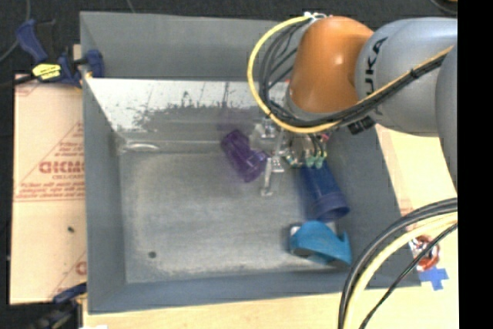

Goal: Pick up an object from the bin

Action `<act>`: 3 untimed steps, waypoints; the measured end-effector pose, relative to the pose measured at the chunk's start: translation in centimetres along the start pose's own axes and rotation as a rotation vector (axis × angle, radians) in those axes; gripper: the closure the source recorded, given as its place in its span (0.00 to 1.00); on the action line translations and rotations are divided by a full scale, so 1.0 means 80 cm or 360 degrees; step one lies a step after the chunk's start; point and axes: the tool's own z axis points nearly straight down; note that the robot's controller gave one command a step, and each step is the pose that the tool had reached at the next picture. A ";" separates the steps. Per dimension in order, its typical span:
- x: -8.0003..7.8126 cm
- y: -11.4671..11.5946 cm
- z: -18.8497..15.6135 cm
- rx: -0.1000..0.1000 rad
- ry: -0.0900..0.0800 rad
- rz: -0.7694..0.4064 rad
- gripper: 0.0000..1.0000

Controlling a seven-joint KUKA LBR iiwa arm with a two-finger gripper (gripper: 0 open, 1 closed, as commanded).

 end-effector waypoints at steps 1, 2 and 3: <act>-0.002 0.000 -0.006 0.0000 -0.0013 0.0000 0.00; -0.011 0.006 0.042 -0.0002 -0.0016 0.0231 0.00; -0.025 0.012 0.059 -0.0004 -0.0030 0.0373 0.00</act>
Offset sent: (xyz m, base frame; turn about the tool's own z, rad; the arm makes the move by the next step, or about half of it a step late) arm 0.0075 0.0074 -0.0496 0.1855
